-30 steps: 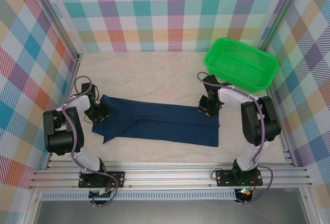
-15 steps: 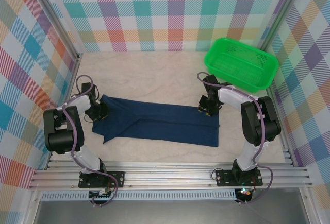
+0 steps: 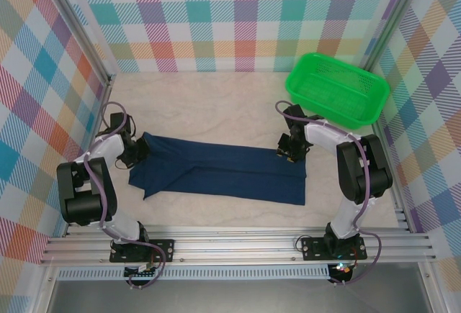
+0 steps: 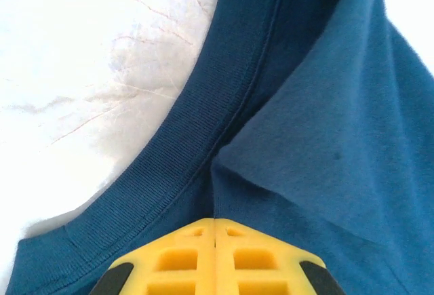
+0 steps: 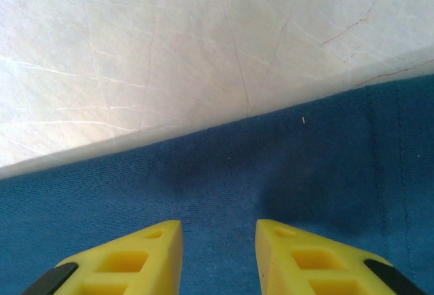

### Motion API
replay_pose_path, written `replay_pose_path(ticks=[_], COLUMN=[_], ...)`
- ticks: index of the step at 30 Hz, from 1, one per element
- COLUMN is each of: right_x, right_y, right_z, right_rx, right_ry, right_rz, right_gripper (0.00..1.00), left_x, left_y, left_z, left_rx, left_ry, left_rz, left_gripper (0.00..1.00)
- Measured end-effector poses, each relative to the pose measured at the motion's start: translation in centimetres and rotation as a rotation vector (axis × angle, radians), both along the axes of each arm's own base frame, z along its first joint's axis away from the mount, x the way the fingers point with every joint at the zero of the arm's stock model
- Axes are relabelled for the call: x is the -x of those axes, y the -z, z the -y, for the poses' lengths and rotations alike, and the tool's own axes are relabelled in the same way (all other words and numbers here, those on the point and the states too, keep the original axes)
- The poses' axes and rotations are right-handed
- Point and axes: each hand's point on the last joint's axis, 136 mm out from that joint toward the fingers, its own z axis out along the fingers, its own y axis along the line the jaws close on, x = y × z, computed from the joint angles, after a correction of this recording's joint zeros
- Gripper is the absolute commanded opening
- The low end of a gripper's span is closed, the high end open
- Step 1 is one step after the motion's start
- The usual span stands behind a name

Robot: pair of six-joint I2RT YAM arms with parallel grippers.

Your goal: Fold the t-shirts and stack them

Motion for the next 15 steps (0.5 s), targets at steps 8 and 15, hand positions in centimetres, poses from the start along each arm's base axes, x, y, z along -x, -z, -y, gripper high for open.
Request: replay_pose_path(ticks=[8, 15], right_x=[0.3, 0.7], right_y=[0.2, 1.0], right_z=[0.1, 0.2], right_rx=[0.003, 0.011], right_ry=[0.000, -0.001], right_rz=[-0.008, -0.031], right_gripper=[0.32, 0.32], left_x=[-0.1, -1.1], left_y=[-0.3, -1.6], left_z=[0.1, 0.2], left_rx=[0.001, 0.004], left_ry=[-0.001, -0.012], left_rz=[0.007, 0.030], left_gripper=[0.00, 0.00])
